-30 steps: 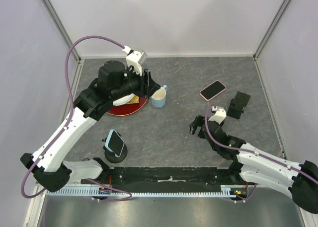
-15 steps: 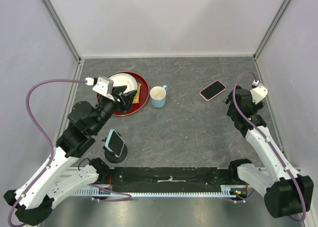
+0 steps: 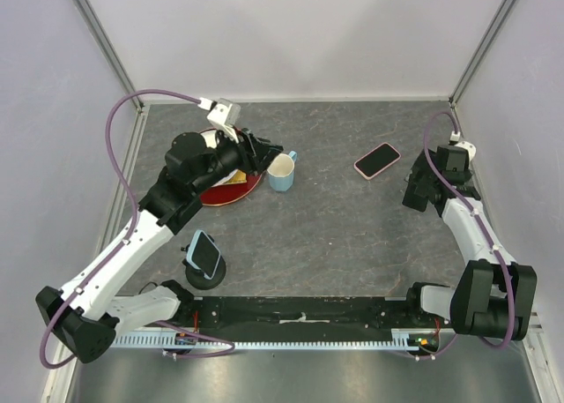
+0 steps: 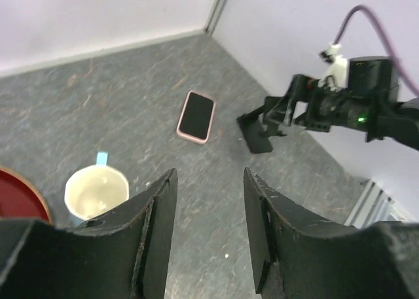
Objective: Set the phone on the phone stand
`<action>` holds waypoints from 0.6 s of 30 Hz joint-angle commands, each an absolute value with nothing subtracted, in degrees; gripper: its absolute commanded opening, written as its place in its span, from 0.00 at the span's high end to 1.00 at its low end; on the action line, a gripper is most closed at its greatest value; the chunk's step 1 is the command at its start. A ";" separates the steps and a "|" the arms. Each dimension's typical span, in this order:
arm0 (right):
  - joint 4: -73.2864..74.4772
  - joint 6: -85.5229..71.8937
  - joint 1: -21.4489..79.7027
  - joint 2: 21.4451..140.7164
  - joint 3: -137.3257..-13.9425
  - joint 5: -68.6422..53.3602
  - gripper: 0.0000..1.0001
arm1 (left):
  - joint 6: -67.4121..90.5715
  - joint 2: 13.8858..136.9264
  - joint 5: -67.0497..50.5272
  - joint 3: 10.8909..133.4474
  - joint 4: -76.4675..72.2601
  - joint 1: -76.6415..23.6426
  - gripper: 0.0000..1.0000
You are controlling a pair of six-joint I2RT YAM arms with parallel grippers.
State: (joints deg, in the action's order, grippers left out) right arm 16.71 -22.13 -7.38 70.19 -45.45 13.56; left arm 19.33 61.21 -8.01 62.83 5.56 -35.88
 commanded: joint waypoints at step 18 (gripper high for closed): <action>5.89 -17.84 -7.12 73.65 -43.07 14.93 0.02 | 25.40 60.55 -25.05 57.13 -2.99 -25.49 0.53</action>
